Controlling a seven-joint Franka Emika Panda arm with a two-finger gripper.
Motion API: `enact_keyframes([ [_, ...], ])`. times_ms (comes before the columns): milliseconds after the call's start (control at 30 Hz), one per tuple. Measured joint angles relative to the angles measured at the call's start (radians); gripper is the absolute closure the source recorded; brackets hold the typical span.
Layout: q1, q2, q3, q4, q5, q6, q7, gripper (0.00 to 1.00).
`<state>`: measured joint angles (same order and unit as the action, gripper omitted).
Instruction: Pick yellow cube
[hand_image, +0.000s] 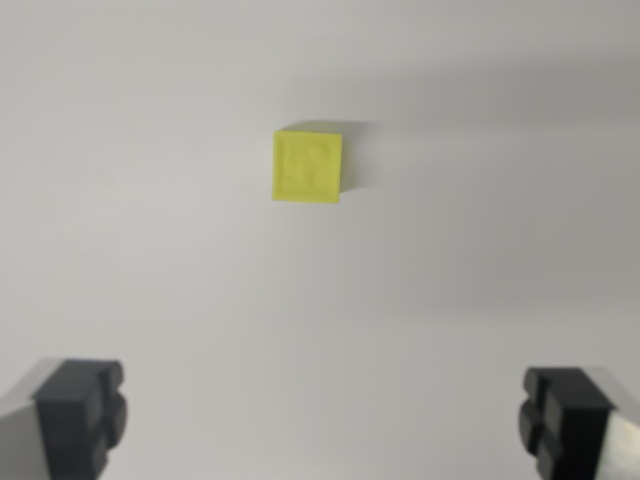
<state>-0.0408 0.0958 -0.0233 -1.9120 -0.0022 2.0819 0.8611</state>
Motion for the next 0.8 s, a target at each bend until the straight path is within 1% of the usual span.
enact_keyframes([
  [267, 0.001, 0.006, 0.0, 0.001, 0.0, 0.003, 0.0, 0.0],
  [800, 0.005, 0.056, 0.0, -0.035, 0.001, 0.079, 0.0, 0.0],
])
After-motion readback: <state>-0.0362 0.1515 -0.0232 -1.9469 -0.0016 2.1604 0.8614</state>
